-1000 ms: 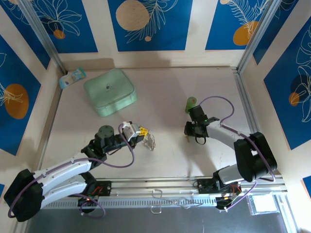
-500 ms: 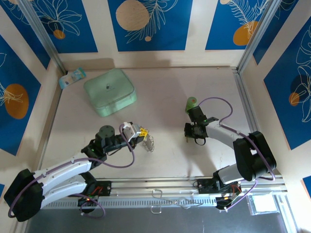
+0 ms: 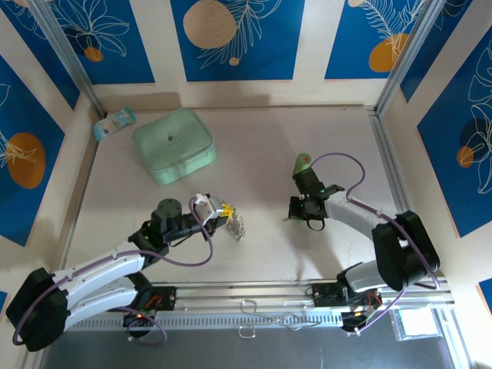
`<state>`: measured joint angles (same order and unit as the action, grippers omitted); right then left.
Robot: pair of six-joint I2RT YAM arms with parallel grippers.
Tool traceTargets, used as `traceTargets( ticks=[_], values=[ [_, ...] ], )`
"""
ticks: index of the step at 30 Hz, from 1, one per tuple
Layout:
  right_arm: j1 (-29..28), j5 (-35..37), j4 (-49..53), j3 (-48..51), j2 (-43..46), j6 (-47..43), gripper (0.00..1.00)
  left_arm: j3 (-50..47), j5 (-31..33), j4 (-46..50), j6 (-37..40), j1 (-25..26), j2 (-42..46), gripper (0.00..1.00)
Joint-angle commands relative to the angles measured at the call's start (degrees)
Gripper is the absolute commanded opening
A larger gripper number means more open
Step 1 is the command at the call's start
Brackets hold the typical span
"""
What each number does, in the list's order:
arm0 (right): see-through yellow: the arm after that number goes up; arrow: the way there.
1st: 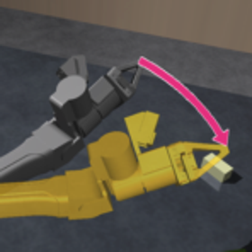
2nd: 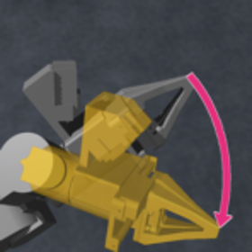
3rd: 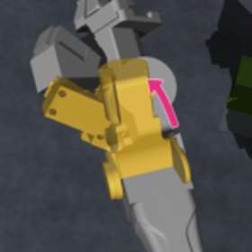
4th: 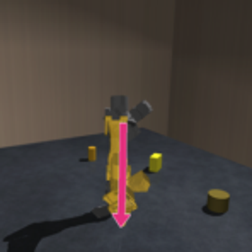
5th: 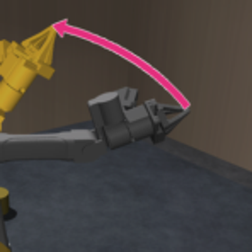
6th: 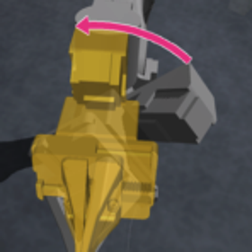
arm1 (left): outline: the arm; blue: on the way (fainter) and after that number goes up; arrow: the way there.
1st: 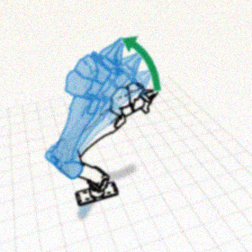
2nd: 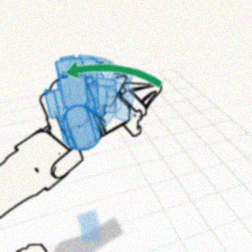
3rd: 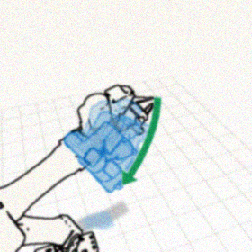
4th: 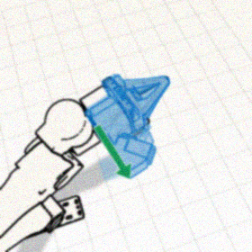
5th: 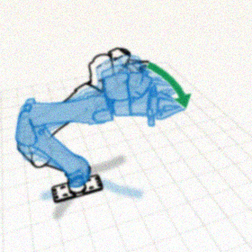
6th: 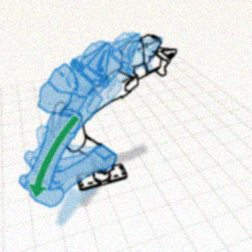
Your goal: Put the keys on the keyring
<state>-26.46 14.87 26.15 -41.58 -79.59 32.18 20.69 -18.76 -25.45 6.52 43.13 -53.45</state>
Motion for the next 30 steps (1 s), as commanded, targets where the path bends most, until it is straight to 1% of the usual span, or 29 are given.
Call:
traceTargets(
  ticks=[1, 5, 8, 11, 15, 19, 21, 23, 24, 25, 26, 27, 30],
  values=[
    [-3.59, 0.08, 1.72, -0.88, 4.36, -3.19, 0.00, 1.03, 0.48, -0.80, 1.37, 0.11, 1.25, 0.00],
    [-9.40, 1.45, -2.81, 1.52, 10.00, -7.57, 0.00, 0.45, 1.74, -1.57, 0.28, 0.10, 1.32, 0.00],
    [-11.99, -0.18, -8.25, 3.74, 14.01, -11.97, 0.00, 0.32, 3.82, -1.33, -2.34, 0.10, 0.90, 0.00],
    [-14.11, -5.83, -14.93, 6.42, 18.45, -17.68, 0.00, 0.24, 3.86, -1.13, -4.74, 0.08, 0.54, 0.00],
    [-14.41, -16.98, -21.64, 8.99, 23.64, -23.83, 0.00, 0.05, 4.16, -1.05, -6.95, 0.11, 0.71, 0.00],
    [-13.00, -27.92, -24.23, 9.40, 25.66, -26.37, 0.00, 0.34, 3.85, -0.69, -8.91, 0.11, 0.74, 0.00],
    [-12.48, -30.58, -25.06, 9.33, 25.56, -26.47, 0.00, 0.27, 3.82, -0.69, -9.54, 0.08, 0.76, 0.00],
    [-12.64, -28.55, -25.40, 9.46, 25.02, -25.68, 0.00, 0.15, 4.02, -0.53, -9.87, 0.10, 0.80, 0.00],
    [-13.01, -24.97, -25.07, 9.50, 24.48, -24.75, 0.00, -0.01, 4.21, -0.57, -10.01, 0.07, 0.88, 0.00],
    [-13.70, -19.06, -23.96, 9.17, 23.59, -22.73, 0.00, -0.11, 4.41, -0.65, -10.18, 0.11, 0.94, 0.00],
    [-14.04, -14.78, -23.03, 8.67, 22.63, -20.48, 0.00, -0.20, 4.59, -0.74, -10.22, 0.10, 0.98, 0.00],
    [-14.19, -11.66, -22.28, 8.25, 21.58, -17.81, 0.00, -0.30, 4.91, -0.74, -10.22, 0.10, 1.11, 0.00],
    [-16.35, -1.40, -22.27, 8.73, 19.31, -5.47, 0.00, -0.52, 5.96, -0.65, -10.13, 0.08, 1.28, 0.00]
  ],
)
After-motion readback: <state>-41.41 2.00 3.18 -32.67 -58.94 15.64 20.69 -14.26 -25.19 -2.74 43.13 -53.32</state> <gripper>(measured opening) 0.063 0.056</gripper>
